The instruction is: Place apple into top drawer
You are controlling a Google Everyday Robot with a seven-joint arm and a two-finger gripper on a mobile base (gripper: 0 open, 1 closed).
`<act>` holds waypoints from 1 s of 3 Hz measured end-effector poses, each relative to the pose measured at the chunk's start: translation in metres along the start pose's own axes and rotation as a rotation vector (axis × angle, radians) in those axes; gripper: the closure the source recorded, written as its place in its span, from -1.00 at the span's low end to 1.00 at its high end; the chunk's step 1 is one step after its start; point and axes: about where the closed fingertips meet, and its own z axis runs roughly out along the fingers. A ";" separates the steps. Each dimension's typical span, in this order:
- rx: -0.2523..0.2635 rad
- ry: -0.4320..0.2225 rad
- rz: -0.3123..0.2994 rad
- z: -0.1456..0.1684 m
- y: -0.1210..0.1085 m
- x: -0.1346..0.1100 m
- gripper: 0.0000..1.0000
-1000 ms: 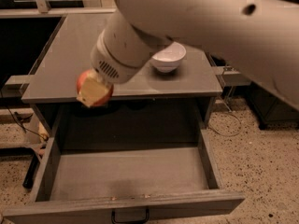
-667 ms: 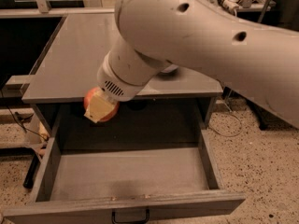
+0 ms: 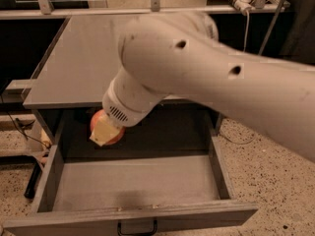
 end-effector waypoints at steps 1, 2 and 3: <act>-0.045 0.035 0.079 0.053 0.021 0.035 1.00; -0.063 0.066 0.132 0.097 0.027 0.063 1.00; -0.057 0.092 0.154 0.128 0.022 0.084 1.00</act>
Offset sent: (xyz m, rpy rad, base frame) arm -0.0129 0.0098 -0.1788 -0.0126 0.1991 -0.1223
